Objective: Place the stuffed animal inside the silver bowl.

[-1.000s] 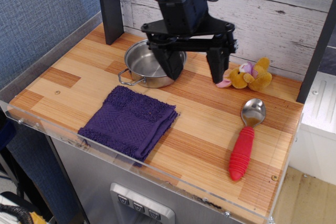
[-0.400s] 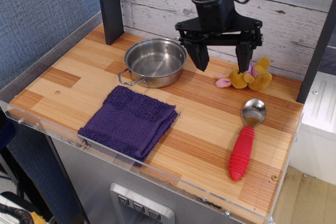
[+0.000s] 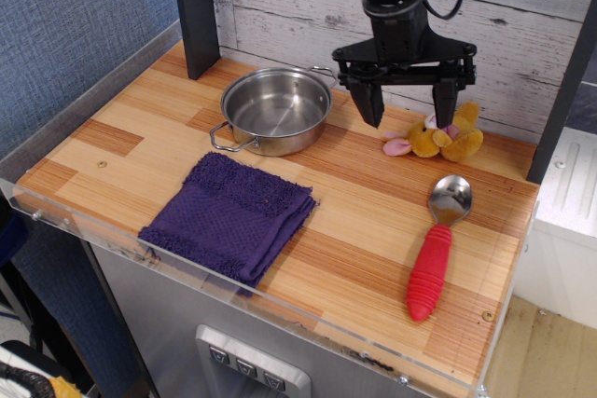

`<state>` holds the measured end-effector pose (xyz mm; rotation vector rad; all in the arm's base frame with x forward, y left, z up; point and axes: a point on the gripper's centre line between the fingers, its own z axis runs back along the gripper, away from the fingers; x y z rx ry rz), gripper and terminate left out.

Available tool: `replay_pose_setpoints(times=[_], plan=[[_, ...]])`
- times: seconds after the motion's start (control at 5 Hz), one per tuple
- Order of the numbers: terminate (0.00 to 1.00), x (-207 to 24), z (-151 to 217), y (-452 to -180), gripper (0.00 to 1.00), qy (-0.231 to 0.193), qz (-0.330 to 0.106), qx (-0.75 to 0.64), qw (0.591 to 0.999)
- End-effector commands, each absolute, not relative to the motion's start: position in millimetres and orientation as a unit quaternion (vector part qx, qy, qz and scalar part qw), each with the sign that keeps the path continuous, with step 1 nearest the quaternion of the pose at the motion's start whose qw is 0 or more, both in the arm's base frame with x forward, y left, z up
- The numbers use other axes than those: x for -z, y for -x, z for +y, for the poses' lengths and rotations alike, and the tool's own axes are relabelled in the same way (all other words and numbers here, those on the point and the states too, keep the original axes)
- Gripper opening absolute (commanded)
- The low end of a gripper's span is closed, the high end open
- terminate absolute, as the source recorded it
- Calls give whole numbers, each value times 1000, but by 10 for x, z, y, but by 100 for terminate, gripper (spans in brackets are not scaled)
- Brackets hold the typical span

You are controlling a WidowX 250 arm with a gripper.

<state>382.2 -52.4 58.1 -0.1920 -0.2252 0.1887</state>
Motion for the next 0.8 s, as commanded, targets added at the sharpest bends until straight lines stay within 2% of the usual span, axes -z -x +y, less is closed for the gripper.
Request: replay_pose_setpoints(times=[0.0,0.2,0.4,0.6], plan=[[0,-509,-650,-4008,100,89,-123,-84,985],[0,-419,-692,-3991,100,88,-120,-77,986],[0,-376,-723,-3966,0,90,-119,-72,986],[0,-363,-718,-3921,0,81,-122,-72,987]])
